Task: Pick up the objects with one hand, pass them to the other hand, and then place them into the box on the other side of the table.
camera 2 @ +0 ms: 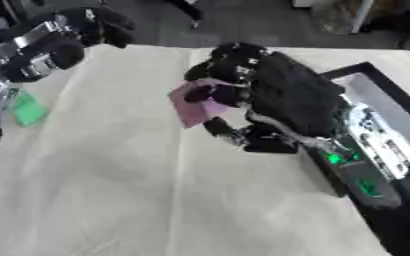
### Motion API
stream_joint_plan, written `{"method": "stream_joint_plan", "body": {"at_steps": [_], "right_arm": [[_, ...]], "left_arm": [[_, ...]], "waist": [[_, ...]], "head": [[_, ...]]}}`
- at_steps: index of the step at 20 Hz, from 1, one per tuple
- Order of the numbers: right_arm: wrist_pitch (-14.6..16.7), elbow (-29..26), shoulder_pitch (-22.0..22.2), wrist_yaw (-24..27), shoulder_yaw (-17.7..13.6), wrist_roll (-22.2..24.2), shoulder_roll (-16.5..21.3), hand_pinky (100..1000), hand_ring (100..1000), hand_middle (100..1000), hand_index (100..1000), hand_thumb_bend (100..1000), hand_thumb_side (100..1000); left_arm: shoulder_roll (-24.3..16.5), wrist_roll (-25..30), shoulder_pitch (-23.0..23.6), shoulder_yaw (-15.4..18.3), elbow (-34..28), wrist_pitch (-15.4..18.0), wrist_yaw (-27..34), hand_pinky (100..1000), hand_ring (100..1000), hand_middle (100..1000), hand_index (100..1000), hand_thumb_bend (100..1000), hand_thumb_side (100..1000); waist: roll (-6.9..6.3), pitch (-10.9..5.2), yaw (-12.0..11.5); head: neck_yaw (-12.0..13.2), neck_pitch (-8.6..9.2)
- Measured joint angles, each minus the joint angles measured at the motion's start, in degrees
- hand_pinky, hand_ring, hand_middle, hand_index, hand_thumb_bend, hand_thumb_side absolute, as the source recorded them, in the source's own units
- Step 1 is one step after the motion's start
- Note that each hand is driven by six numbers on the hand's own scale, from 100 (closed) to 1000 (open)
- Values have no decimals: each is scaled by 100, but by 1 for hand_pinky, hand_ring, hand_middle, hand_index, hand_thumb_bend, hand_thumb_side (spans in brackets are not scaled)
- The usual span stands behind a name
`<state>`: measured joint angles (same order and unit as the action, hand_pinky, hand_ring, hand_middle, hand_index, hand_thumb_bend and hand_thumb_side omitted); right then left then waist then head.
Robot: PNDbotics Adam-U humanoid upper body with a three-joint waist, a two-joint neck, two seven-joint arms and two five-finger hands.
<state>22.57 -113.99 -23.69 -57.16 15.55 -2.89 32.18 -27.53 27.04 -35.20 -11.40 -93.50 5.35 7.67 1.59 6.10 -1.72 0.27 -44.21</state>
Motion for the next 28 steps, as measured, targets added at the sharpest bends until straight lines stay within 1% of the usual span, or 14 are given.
{"method": "stream_joint_plan", "body": {"at_steps": [3, 5, 9, 12, 15, 19, 21, 23, 24, 25, 26, 27, 28], "right_arm": [[-610, 206, 189, -152, -493, -163, 192, 775, 703, 330, 613, 100, 100], [-943, 484, 245, -203, -750, -285, 282, 773, 700, 322, 612, 100, 100], [-1361, 1190, 279, -203, -1098, -521, 376, 768, 694, 304, 610, 100, 100], [-1566, 1804, 283, -151, -1308, -676, 411, 766, 693, 301, 614, 100, 100], [-1671, 2356, 263, -88, -1440, -784, 468, 768, 698, 315, 626, 100, 100], [-1645, 2898, 219, -44, -1473, -789, 554, 775, 711, 351, 658, 108, 100], [-1580, 3090, 204, -18, -1472, -748, 563, 784, 725, 388, 690, 145, 100], [-1490, 3227, 204, 2, -1466, -662, 566, 791, 740, 431, 727, 206, 100], [-1437, 3284, 205, 4, -1456, -600, 567, 795, 748, 456, 746, 240, 122], [-1395, 3334, 208, 5, -1448, -526, 569, 800, 757, 483, 768, 282, 180], [-1366, 3376, 210, 5, -1441, -436, 569, 803, 765, 516, 793, 345, 266], [-1347, 3410, 220, 5, -1441, -337, 570, 805, 770, 537, 805, 386, 321], [-1347, 3436, 240, 4, -1442, -239, 571, 809, 780, 578, 823, 441, 406]], "left_arm": [[-67, -331, 410, 303, -113, -5, 2, 839, 800, 807, 860, 525, 760], [-90, -550, 686, 498, -212, -15, 3, 838, 798, 805, 857, 523, 759], [-114, -878, 1117, 801, -421, -39, -16, 833, 793, 798, 852, 514, 761], [-109, -1029, 1391, 979, -534, -52, -106, 832, 791, 795, 849, 512, 762], [-57, -1125, 1574, 1100, -624, -57, -217, 830, 789, 793, 847, 510, 764], [15, -1222, 1726, 1213, -681, -65, -307, 828, 787, 790, 844, 509, 763], [50, -1262, 1768, 1251, -694, -71, -331, 828, 786, 788, 844, 509, 764], [76, -1289, 1791, 1277, -695, -71, -347, 827, 786, 787, 844, 520, 759], [93, -1297, 1810, 1287, -695, -74, -350, 828, 786, 787, 844, 525, 758], [95, -1303, 1818, 1297, -695, -78, -353, 827, 786, 786, 844, 528, 757], [95, -1304, 1823, 1299, -695, -79, -359, 827, 785, 785, 844, 528, 759], [96, -1304, 1833, 1299, -695, -79, -368, 828, 785, 785, 844, 528, 760], [96, -1303, 1851, 1300, -694, -80, -374, 828, 785, 785, 844, 528, 761]], "waist": [[0, 0, -14], [0, 0, -35], [0, 0, -76], [0, 0, -108], [-8, 0, -124], [-8, 0, -153], [-8, 0, -157], [-8, 0, -168], [-8, 0, -173], [-8, 0, -178], [-8, 0, -179], [-8, 0, -179], [-8, 0, -179]], "head": [[-40, 0], [-60, 0], [-145, 0], [-231, 0], [-320, 0], [-396, 0], [-407, 0], [-420, 0], [-423, 0], [-425, 0], [-425, 0], [-425, 0], [-425, 0]]}}
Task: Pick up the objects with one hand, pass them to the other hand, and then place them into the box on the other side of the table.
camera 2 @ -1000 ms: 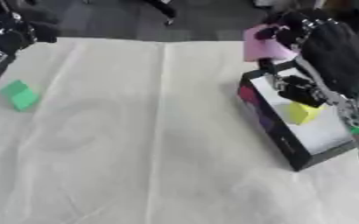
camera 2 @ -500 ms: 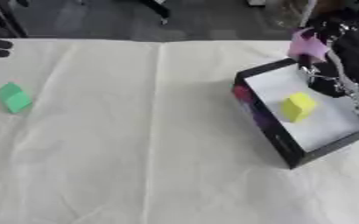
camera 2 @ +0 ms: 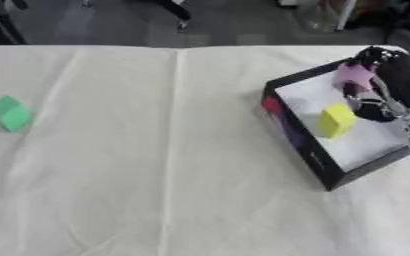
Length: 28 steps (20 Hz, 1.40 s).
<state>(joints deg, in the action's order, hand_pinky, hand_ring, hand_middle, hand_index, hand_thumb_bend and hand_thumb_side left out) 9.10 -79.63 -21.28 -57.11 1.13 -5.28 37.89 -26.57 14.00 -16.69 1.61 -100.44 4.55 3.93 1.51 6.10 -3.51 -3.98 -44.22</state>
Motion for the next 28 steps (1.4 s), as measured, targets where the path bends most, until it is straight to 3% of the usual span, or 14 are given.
{"method": "stream_joint_plan", "body": {"at_steps": [5, 12, 18, 20, 21, 23, 28], "right_arm": [[-130, 9, 75, 1, -99, 299, 2, 829, 836, 799, 910, 637, 715], [-400, -423, 216, 235, -311, 191, 2, 859, 902, 920, 964, 739, 797], [-508, -1056, 315, 456, -495, 211, 3, 867, 903, 902, 965, 736, 764], [-524, -1342, 362, 538, -542, 133, 3, 865, 891, 868, 956, 676, 700], [-512, -1493, 393, 610, -550, 77, 3, 858, 867, 805, 938, 626, 617], [-437, -1814, 472, 814, -542, -4, -20, 854, 853, 773, 924, 565, 523], [-124, -2686, 721, 1523, -256, -10, -266, 841, 829, 715, 901, 488, 473]], "left_arm": [[2, 6, 56, 34, 12, -2, -47, 827, 785, 782, 844, 531, 760], [2, 20, 68, 72, 118, -12, -133, 828, 785, 782, 844, 534, 761], [-5, 21, 69, 125, 179, -11, -248, 829, 786, 781, 844, 538, 759], [-15, 19, 72, 147, 182, -8, -295, 829, 786, 780, 844, 540, 758], [-25, 16, 74, 160, 183, -6, -323, 830, 785, 778, 843, 541, 753], [-100, 7, 78, 182, 184, 1, -392, 831, 784, 776, 843, 544, 748], [-434, -22, 87, 230, 223, 28, -716, 839, 782, 763, 848, 557, 712]], "waist": [[0, 0, 1], [0, 0, 26], [0, 0, 33], [0, 0, 36], [0, 0, 38], [0, 0, 42], [0, 0, 72]], "head": [[8, 0], [37, 0], [82, 0], [90, 0], [97, 0], [137, 0], [359, 0]]}}
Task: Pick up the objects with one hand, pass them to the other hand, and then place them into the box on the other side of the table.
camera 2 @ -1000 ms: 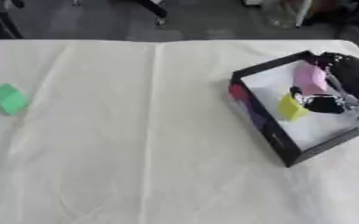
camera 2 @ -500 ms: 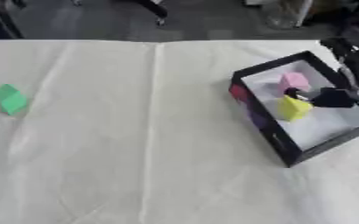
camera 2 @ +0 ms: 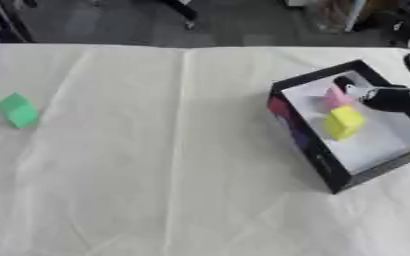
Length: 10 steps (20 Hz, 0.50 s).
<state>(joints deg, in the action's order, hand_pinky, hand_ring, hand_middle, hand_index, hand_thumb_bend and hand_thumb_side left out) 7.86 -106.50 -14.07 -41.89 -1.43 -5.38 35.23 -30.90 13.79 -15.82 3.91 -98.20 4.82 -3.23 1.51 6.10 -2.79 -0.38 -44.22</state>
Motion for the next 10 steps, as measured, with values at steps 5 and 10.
{"method": "stream_joint_plan", "body": {"at_steps": [5, 10], "right_arm": [[492, -598, 33, 503, 532, 259, -373, 835, 818, 688, 892, 451, 465], [957, -686, -159, 634, 980, 522, -699, 831, 812, 675, 888, 425, 460]], "left_arm": [[-728, -1, -84, -14, 112, 142, -712, 859, 790, 765, 868, 592, 659], [-1660, 301, -407, -354, 467, 546, -1498, 885, 810, 785, 897, 646, 549]], "waist": [[-61, -10, 31], [-108, -57, 62]], "head": [[263, 0], [395, 0]]}}
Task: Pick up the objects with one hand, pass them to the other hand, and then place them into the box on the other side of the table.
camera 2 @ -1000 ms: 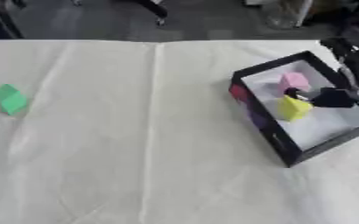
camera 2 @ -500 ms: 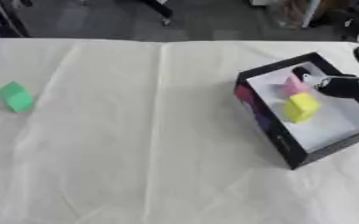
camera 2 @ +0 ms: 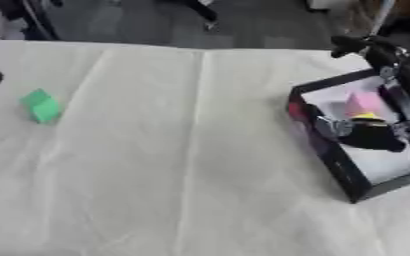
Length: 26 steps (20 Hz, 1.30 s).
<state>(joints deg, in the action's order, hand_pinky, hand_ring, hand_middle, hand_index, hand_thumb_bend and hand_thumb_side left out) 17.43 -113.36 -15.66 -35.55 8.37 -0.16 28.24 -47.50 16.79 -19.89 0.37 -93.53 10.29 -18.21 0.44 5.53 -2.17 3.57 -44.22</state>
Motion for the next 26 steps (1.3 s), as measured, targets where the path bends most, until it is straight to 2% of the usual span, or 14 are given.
{"method": "stream_joint_plan", "body": {"at_steps": [5, 10, 11, 12, 13, 17, 21, 26], "right_arm": [[209, -3, -54, 40, 294, 213, -145, 830, 810, 670, 888, 413, 459], [268, -3, -95, 65, 416, 353, -226, 830, 810, 671, 890, 401, 454], [270, -3, -95, 65, 422, 369, -226, 830, 810, 671, 890, 385, 450], [272, -3, -95, 65, 427, 377, -226, 830, 810, 671, 889, 390, 449], [270, -3, -94, 65, 427, 380, -227, 830, 810, 670, 890, 398, 452], [259, -3, -73, 65, 426, 389, -227, 829, 809, 667, 890, 389, 452], [242, -4, -41, 64, 422, 392, -232, 829, 809, 667, 891, 379, 450], [224, -4, -38, 63, 409, 375, -250, 829, 809, 667, 891, 372, 448]], "left_arm": [[-602, 575, -562, -412, 467, 440, -701, 893, 809, 786, 910, 660, 498], [-611, 1166, -1101, -679, 1077, 558, -1445, 884, 787, 787, 921, 693, 516], [-561, 1260, -1207, -715, 1217, 545, -1603, 882, 784, 787, 921, 665, 458], [-503, 1350, -1297, -749, 1365, 528, -1750, 880, 782, 786, 921, 700, 521], [-431, 1439, -1384, -780, 1520, 508, -1894, 879, 782, 788, 924, 702, 529], [-84, 1689, -1730, -835, 2214, 386, -2482, 867, 769, 776, 923, 710, 534], [306, 1683, -2013, -781, 2949, 205, -3050, 854, 750, 756, 910, 711, 543], [733, 1603, -2257, -643, 3802, 112, -3352, 849, 745, 751, 904, 708, 557]], "waist": [[-39, -6, 25], [-41, -8, 36], [-41, -9, 37], [-41, -10, 40], [-41, -11, 41], [-41, -27, 44], [-41, -41, 58], [-39, -41, 78]], "head": [[36, 0], [23, 0], [14, 0], [3, 0], [-10, 0], [-53, 0], [-93, 0], [-122, 0]]}}
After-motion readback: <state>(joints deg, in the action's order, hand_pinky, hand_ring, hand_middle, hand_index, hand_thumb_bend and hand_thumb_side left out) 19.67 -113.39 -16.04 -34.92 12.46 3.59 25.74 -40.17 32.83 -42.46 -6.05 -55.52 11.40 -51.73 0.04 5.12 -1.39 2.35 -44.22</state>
